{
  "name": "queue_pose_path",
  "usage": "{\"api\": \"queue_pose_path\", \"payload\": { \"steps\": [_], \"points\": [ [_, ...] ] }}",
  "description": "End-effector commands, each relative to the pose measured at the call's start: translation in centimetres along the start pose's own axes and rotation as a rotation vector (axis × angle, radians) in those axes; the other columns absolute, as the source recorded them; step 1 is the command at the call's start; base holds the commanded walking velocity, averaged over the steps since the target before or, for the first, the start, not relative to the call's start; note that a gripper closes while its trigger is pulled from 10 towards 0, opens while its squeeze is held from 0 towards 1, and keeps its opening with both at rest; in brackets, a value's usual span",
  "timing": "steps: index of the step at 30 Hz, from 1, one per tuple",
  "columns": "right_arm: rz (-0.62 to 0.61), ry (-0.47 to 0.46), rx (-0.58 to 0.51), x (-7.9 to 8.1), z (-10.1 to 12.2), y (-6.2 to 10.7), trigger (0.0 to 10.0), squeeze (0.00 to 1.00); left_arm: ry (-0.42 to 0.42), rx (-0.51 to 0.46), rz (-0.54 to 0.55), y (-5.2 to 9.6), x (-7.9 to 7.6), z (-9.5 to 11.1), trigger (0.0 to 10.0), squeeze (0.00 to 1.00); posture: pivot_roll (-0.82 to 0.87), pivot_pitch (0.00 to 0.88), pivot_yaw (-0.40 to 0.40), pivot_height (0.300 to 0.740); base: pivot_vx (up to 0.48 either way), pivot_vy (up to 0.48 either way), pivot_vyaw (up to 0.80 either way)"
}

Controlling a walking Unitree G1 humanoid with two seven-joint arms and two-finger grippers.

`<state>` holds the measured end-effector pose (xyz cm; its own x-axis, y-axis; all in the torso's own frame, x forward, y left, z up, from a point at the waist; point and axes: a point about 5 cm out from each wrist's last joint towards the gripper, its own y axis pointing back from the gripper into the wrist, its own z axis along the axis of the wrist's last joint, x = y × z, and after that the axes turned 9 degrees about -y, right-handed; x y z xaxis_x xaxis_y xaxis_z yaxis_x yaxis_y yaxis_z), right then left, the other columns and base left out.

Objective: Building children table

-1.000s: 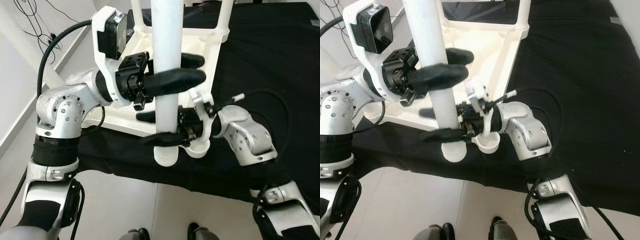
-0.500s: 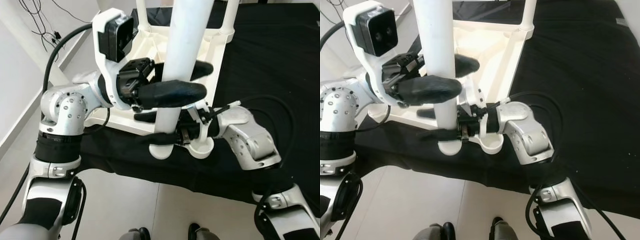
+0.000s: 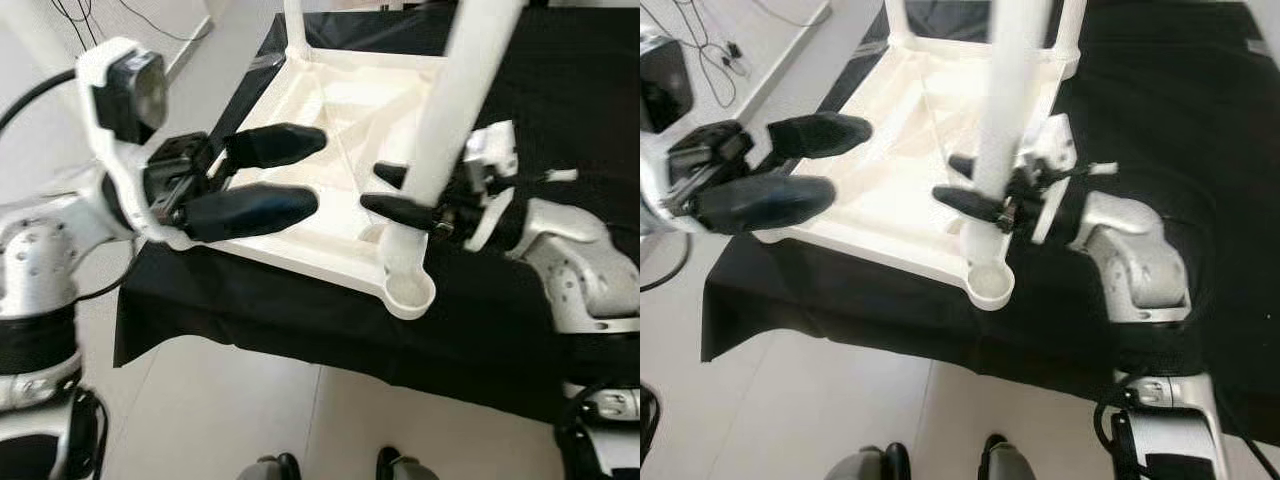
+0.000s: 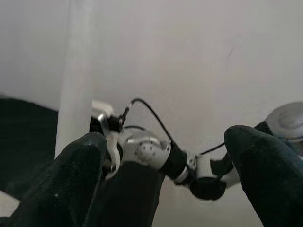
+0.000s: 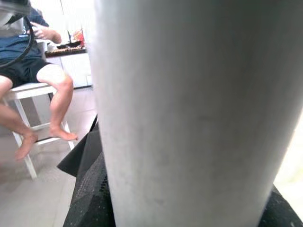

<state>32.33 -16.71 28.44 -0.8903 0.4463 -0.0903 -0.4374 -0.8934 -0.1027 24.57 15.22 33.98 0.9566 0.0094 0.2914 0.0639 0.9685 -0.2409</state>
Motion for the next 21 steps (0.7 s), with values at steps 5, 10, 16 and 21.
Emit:
{"api": "queue_pose_path", "payload": {
  "steps": [5,10,16,21],
  "points": [
    [-0.013,0.0,-0.036,-0.6,0.8,1.4,0.0,0.0,0.034,0.119,0.11,1.3,-1.9,-1.8,10.0,1.0,-0.04,0.304,0.088,0.74,0.0,0.0,0.0],
    [0.059,-0.024,-0.081,0.6,1.2,2.2,0.0,0.0,0.117,0.284,0.208,1.4,-4.9,-7.0,10.0,1.0,-0.04,0.324,0.087,0.74,0.0,0.0,0.0],
    [0.21,-0.057,-0.091,3.8,0.7,3.0,0.0,0.0,0.213,0.407,0.322,1.8,-8.3,-11.4,10.0,1.0,-0.04,0.343,0.094,0.74,0.0,0.0,0.0],
    [0.244,-0.05,-0.035,5.3,-0.6,2.8,9.9,0.0,0.25,0.446,0.427,2.2,-10.1,-13.2,10.0,0.34,-0.04,0.349,0.098,0.74,0.0,0.0,0.0]
  ]
}}
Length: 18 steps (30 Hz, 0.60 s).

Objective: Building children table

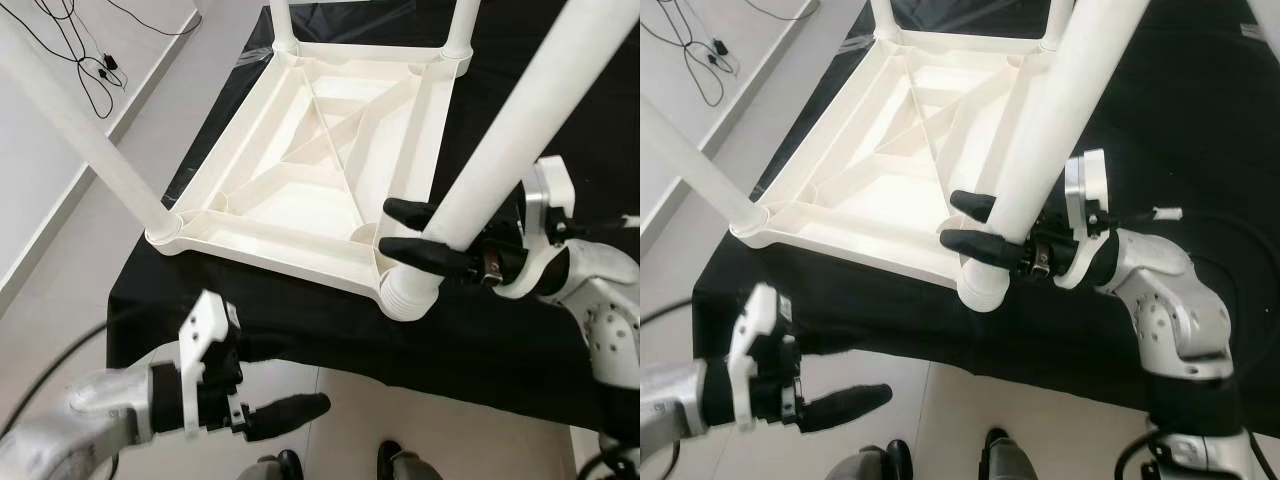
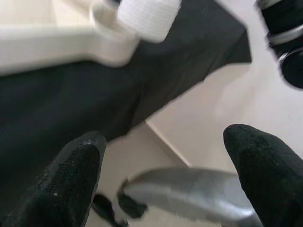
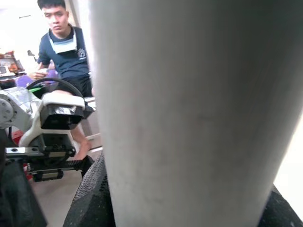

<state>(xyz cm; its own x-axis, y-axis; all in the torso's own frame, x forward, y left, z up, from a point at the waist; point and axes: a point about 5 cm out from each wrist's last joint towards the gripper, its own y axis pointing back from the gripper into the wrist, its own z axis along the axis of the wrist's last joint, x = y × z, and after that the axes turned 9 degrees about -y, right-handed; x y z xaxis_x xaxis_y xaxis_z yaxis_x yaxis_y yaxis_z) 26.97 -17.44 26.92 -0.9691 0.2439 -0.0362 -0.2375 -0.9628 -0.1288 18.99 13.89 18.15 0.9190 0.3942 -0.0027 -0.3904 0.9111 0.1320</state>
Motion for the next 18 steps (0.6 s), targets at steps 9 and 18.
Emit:
{"api": "queue_pose_path", "payload": {
  "steps": [9,18],
  "points": [
    [-0.07,0.063,0.106,-1.1,-2.0,-0.7,10.0,0.0,0.002,0.06,0.041,0.1,-2.5,-2.9,10.0,0.0,-0.03,0.37,0.101,0.74,0.0,0.0,0.0],
    [0.099,0.034,0.121,0.1,-2.4,-2.3,10.0,0.0,0.025,0.025,-0.023,-0.4,-4.2,-3.1,10.0,0.0,-0.01,0.385,0.094,0.74,0.0,0.0,0.0]
  ]
}}
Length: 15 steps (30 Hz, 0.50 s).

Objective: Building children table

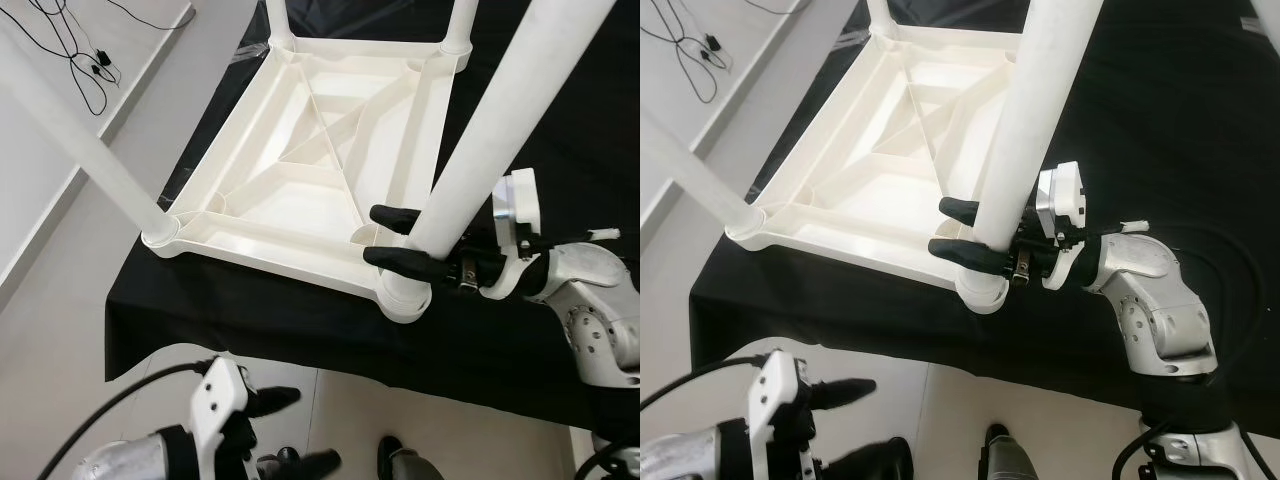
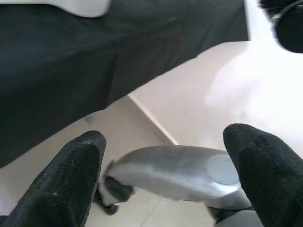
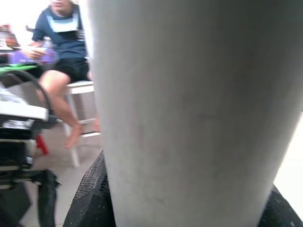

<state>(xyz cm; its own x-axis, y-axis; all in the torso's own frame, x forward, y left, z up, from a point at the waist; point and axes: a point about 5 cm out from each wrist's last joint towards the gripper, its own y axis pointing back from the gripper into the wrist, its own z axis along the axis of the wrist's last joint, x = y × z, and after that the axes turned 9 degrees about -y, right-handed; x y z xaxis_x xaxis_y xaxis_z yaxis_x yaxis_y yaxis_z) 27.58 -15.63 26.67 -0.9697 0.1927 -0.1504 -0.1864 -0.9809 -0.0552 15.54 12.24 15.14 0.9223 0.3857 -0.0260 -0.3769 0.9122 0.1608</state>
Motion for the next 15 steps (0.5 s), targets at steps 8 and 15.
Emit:
{"api": "queue_pose_path", "payload": {
  "steps": [8,15],
  "points": [
    [0.091,-0.1,0.053,-1.1,-2.4,-1.3,10.0,0.0,0.008,-0.024,-0.031,0.3,-1.4,-0.1,10.0,0.0,0.0,0.401,0.09,0.74,0.0,0.0,0.0],
    [0.143,-0.12,0.059,-2.3,-1.8,-0.7,10.0,0.0,0.009,-0.031,-0.035,0.4,-2.1,-0.1,10.0,0.0,0.02,0.418,0.088,0.74,0.0,0.0,0.0]
  ]
}}
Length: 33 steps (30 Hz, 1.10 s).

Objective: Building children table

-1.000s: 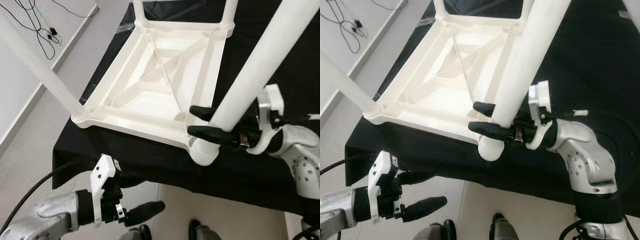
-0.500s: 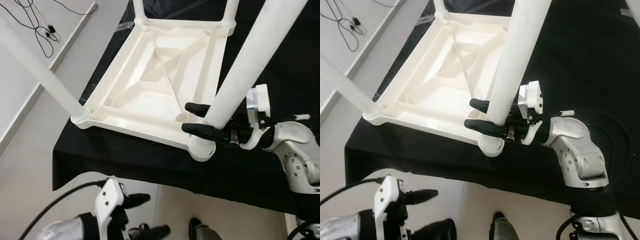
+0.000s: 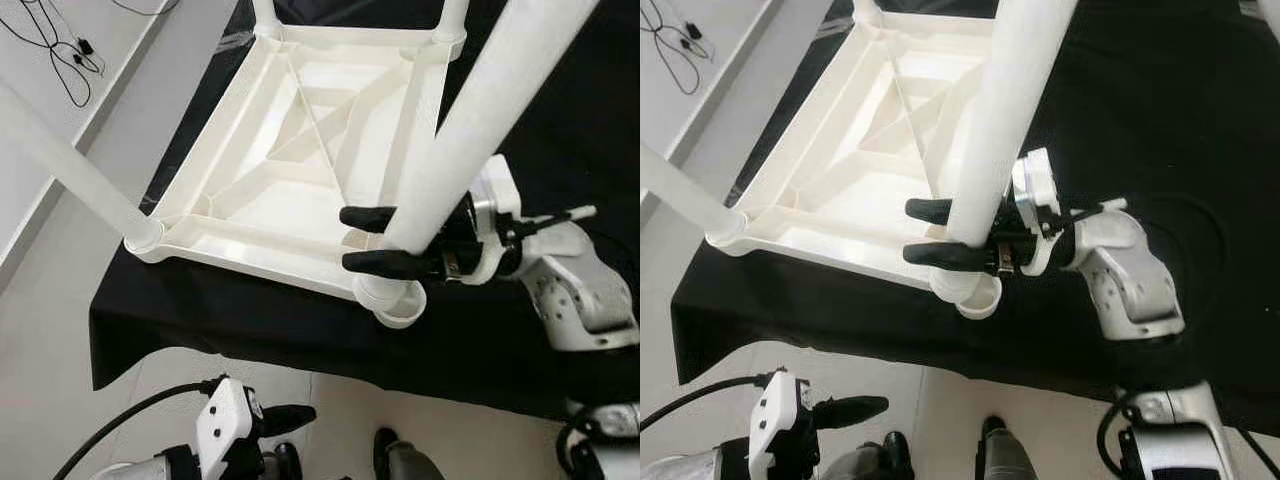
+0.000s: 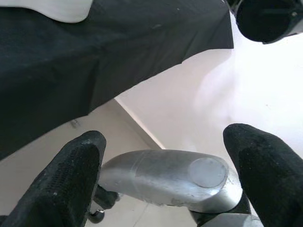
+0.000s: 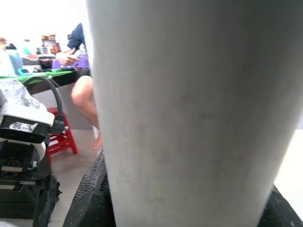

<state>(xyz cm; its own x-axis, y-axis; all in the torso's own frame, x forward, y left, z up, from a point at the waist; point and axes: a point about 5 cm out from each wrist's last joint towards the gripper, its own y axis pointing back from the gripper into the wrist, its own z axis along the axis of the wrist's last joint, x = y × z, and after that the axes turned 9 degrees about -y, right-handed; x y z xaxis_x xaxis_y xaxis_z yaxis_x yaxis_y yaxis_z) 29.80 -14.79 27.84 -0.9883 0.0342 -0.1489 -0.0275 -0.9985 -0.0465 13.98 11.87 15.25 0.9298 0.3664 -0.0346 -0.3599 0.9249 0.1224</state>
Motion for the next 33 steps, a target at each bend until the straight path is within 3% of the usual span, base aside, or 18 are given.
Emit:
{"api": "queue_pose_path", "payload": {
  "steps": [1,7,12,17,28,33],
  "points": [
    [-0.018,-0.116,0.065,0.0,-2.5,0.6,10.0,0.0,0.004,0.007,-0.013,0.1,-0.5,-0.1,10.0,0.0,0.02,0.418,0.088,0.74,0.0,0.0,0.0],
    [0.122,-0.15,0.114,1.0,-2.2,1.3,10.0,0.0,0.015,0.002,-0.013,0.5,-0.9,-0.1,10.0,0.0,0.03,0.442,0.092,0.74,0.0,0.0,0.0],
    [0.121,-0.135,0.139,0.7,-2.4,1.5,10.0,0.0,0.019,0.001,-0.015,0.6,-1.0,0.0,10.0,0.0,0.03,0.446,0.094,0.74,0.0,0.0,0.0],
    [0.067,-0.082,0.179,-0.3,-2.8,1.5,10.0,0.0,0.022,0.001,-0.015,0.7,-1.1,0.0,10.0,0.0,0.03,0.453,0.099,0.74,0.0,0.0,0.0],
    [0.178,-0.006,0.284,0.8,-2.0,1.2,10.0,0.0,0.026,-0.003,-0.016,0.8,-1.1,0.0,10.0,0.0,0.03,0.455,0.1,0.74,0.0,0.0,0.0],
    [0.271,0.068,0.389,1.5,-1.9,0.4,10.0,0.0,0.027,-0.007,-0.017,0.7,-1.0,0.0,10.0,0.0,0.02,0.454,0.095,0.74,0.0,0.0,0.0]
  ]
}}
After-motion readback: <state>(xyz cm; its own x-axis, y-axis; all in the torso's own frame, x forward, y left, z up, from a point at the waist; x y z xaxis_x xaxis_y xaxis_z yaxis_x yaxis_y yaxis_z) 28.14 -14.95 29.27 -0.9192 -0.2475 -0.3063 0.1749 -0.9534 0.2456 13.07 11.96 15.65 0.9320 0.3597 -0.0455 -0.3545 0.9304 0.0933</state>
